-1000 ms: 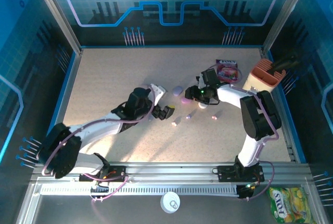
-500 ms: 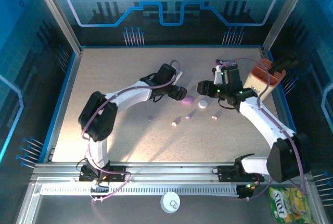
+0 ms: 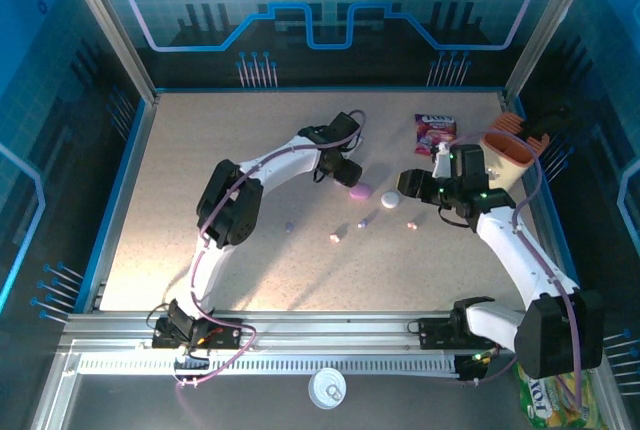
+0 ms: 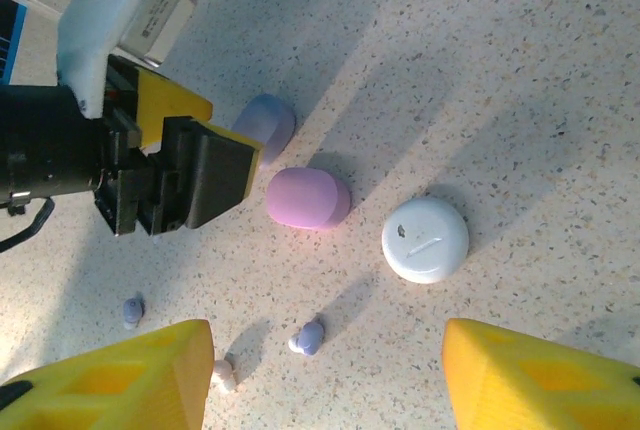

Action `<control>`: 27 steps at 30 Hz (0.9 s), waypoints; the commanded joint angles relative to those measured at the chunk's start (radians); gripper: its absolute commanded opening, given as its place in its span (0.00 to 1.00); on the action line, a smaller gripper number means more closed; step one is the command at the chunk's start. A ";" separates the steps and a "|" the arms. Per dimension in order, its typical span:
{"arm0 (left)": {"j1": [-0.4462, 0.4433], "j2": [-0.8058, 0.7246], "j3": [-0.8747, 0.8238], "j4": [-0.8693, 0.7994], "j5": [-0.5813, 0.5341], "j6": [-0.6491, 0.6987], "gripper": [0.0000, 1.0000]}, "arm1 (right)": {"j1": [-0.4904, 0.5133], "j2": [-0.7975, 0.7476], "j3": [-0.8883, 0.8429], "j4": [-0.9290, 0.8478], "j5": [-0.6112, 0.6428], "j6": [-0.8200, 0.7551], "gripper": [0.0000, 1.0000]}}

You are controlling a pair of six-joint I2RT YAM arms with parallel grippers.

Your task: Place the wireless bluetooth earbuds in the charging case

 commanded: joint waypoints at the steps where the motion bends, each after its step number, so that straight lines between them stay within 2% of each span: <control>1: 0.005 0.038 0.053 -0.086 -0.022 0.020 0.69 | -0.025 -0.013 -0.020 -0.003 -0.046 -0.010 0.62; 2: 0.005 0.044 0.056 -0.087 -0.020 0.021 0.65 | -0.028 -0.012 -0.019 -0.001 -0.050 -0.010 0.62; 9: 0.011 0.076 0.077 -0.093 -0.012 0.019 0.61 | -0.046 -0.002 -0.017 0.006 -0.072 -0.013 0.62; 12: 0.012 0.076 0.075 -0.081 -0.009 0.019 0.47 | -0.049 -0.005 -0.016 0.008 -0.082 -0.010 0.62; 17: 0.010 0.075 0.068 -0.065 0.000 0.022 0.37 | -0.052 -0.006 -0.010 0.007 -0.096 -0.006 0.62; 23: 0.009 0.028 0.019 -0.028 -0.015 0.031 0.36 | -0.054 -0.006 -0.004 0.010 -0.120 0.000 0.62; 27: 0.009 -0.068 -0.092 0.070 -0.007 0.047 0.37 | -0.053 -0.005 -0.001 0.020 -0.153 0.014 0.62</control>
